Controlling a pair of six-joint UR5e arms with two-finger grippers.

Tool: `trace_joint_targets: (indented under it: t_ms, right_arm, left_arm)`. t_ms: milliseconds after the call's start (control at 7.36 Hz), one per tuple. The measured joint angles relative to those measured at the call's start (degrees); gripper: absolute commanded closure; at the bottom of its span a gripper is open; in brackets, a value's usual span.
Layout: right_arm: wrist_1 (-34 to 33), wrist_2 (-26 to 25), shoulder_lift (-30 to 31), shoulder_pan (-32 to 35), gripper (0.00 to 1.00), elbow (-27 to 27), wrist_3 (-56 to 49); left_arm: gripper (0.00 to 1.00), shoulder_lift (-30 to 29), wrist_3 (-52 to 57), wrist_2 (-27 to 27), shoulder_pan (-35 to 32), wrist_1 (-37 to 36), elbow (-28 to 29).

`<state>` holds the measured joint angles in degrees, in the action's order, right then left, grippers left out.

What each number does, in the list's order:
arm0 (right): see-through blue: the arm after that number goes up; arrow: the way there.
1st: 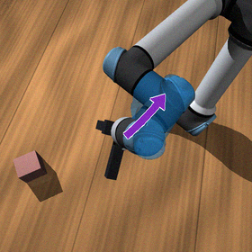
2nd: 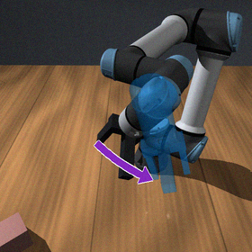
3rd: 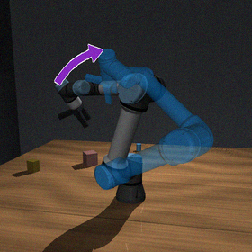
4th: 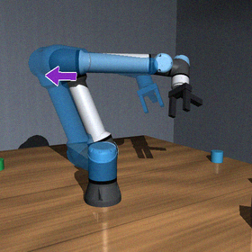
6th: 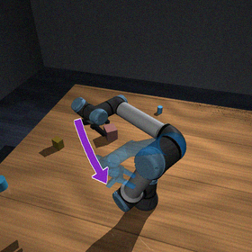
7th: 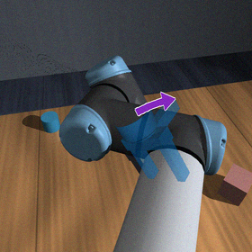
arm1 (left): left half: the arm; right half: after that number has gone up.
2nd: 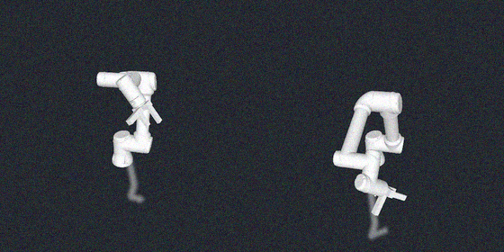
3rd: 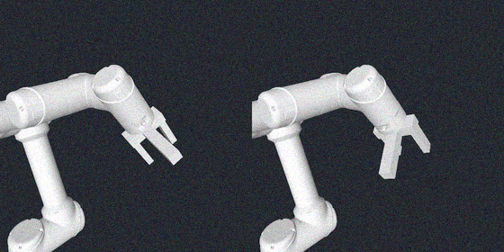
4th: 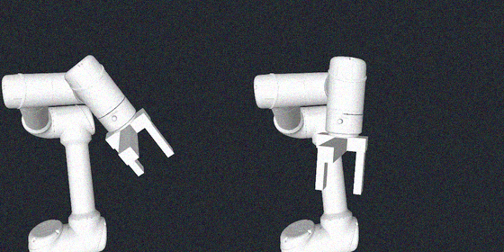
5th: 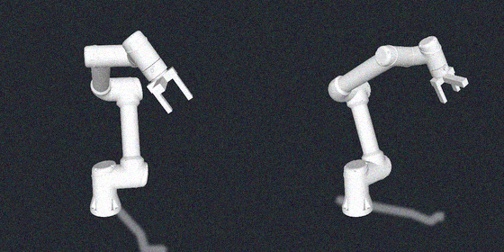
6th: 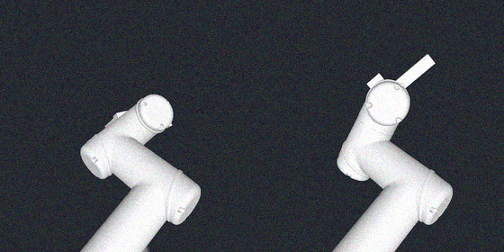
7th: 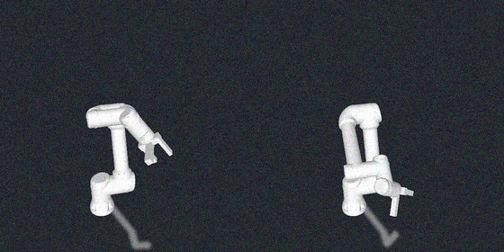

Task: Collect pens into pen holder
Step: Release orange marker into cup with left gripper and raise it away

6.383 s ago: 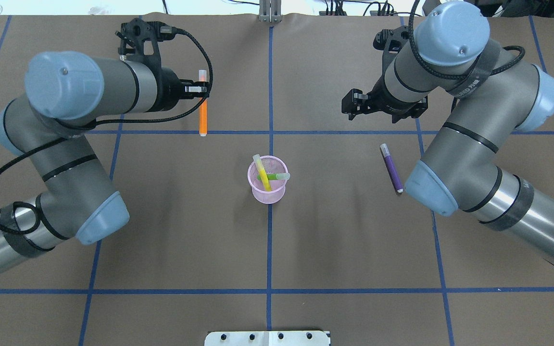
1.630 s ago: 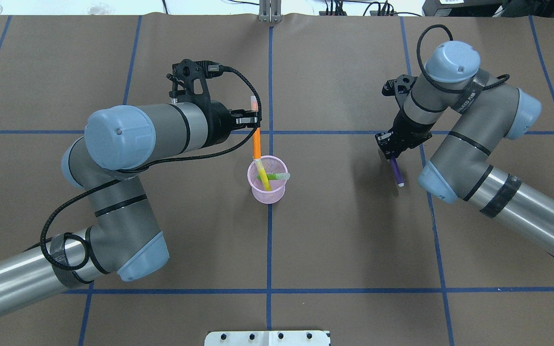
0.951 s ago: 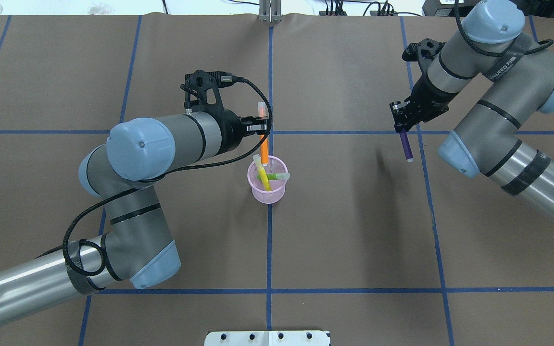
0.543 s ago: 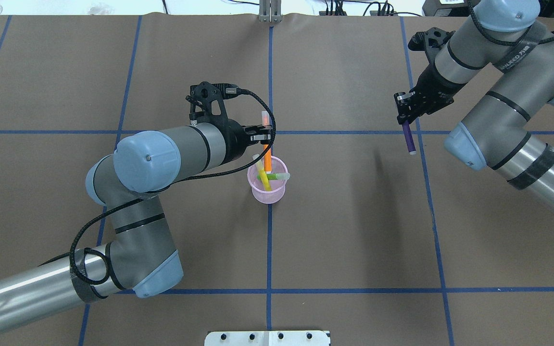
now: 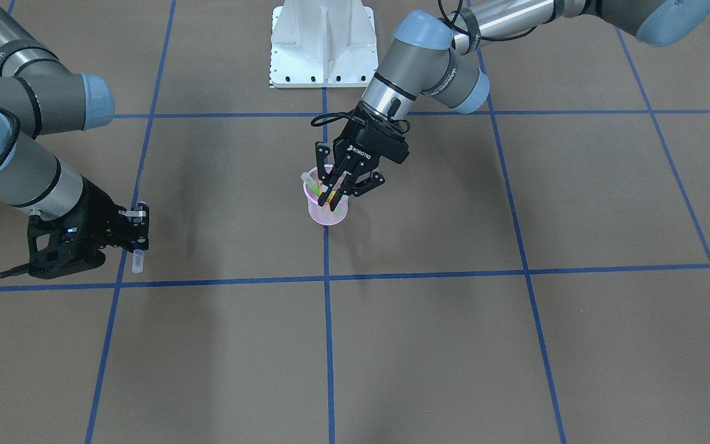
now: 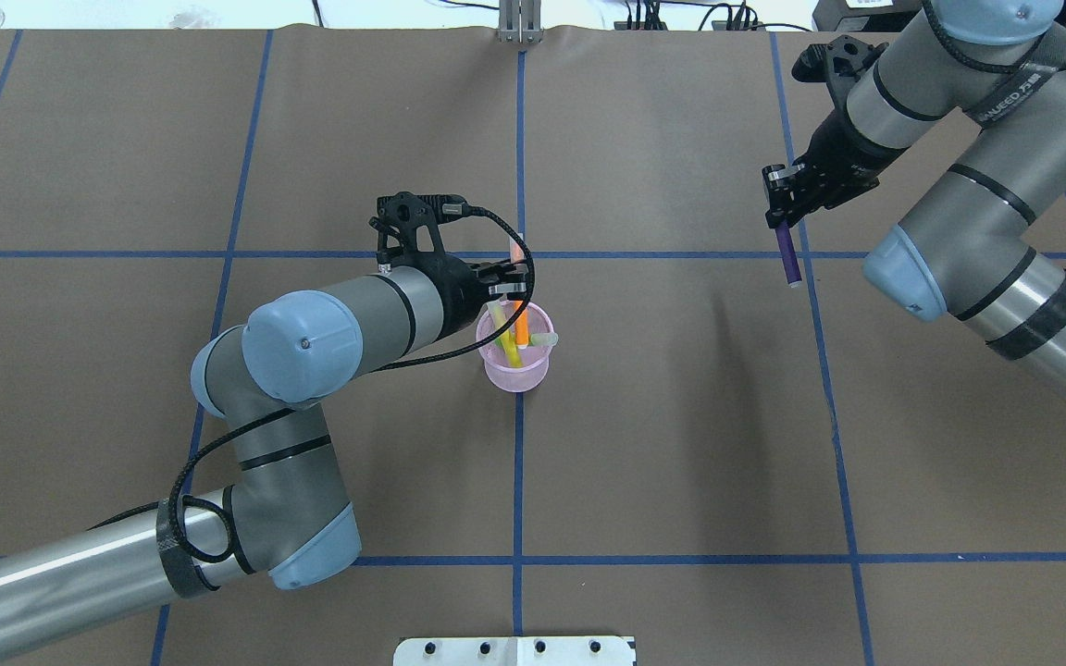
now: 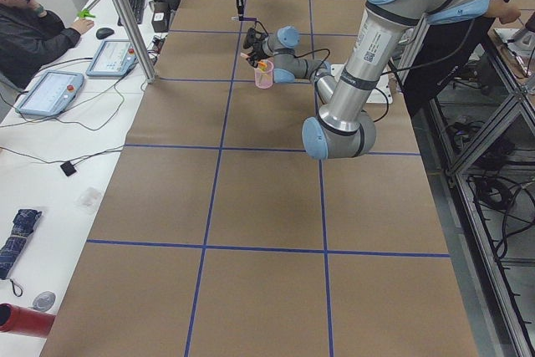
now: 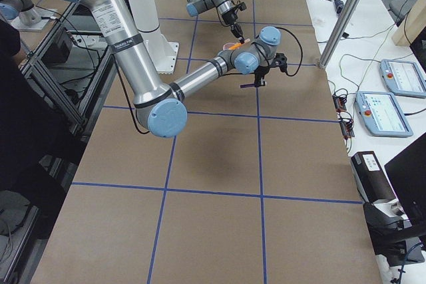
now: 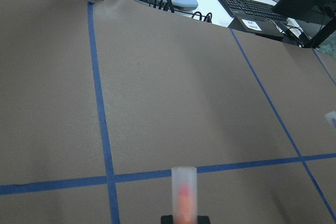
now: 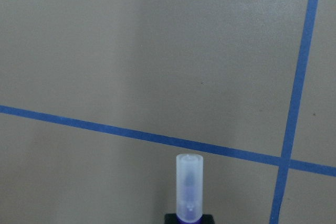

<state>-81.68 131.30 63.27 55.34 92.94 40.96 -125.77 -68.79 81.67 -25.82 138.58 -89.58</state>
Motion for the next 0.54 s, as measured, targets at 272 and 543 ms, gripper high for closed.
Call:
trace_joint_targets:
  t_ms: [272,543]
  right_arm:
    - [0.0,0.0,0.0,0.2,1.00,1.0,0.1]
    - [0.0,-0.1,0.0,0.6,1.00,2.4,0.1]
  left_arm:
    - [0.13,0.2,0.2,0.1,0.0,0.3,-0.2]
    - [0.09,0.5,0.4,0.4,-0.1,0.2,-0.8]
